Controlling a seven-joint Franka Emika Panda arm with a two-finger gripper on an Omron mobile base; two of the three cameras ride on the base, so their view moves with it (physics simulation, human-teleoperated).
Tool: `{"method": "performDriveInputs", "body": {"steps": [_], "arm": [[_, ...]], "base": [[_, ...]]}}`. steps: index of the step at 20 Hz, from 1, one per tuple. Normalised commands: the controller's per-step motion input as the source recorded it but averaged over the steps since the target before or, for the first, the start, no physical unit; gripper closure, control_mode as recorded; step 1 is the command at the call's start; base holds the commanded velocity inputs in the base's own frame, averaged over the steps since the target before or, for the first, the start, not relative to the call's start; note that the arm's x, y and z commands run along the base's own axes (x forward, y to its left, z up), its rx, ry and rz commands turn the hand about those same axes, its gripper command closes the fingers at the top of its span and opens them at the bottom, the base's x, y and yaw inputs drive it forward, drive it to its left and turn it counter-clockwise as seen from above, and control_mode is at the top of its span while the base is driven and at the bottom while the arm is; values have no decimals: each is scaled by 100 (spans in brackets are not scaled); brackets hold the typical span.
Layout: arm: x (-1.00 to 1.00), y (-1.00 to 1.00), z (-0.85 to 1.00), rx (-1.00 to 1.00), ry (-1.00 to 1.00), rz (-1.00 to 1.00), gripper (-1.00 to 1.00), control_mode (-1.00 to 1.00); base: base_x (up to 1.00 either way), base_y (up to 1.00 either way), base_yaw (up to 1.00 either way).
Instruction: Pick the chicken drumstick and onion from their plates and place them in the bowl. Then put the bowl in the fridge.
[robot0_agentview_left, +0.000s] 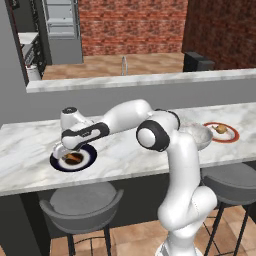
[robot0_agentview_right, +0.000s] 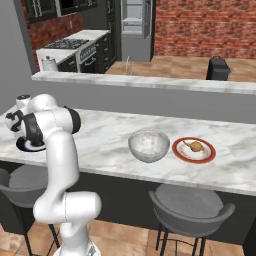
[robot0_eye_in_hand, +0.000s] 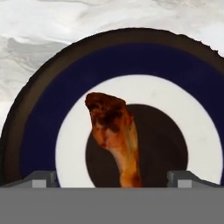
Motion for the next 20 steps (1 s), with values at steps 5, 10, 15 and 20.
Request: {"method": "performDriveInputs", "body": {"steps": [5,10,15,20], "arm": [[12,12,-13,-6,0,0,-100,-100],[8,15,-11,-7,0,0,-100,-100],[9,8,-6,-6,0,0,-100,-100],[11,9,-5,-4,0,0,-100,-100]], "base": [[0,0,0],[0,0,0],[0,0,0],[0,0,0]]}}
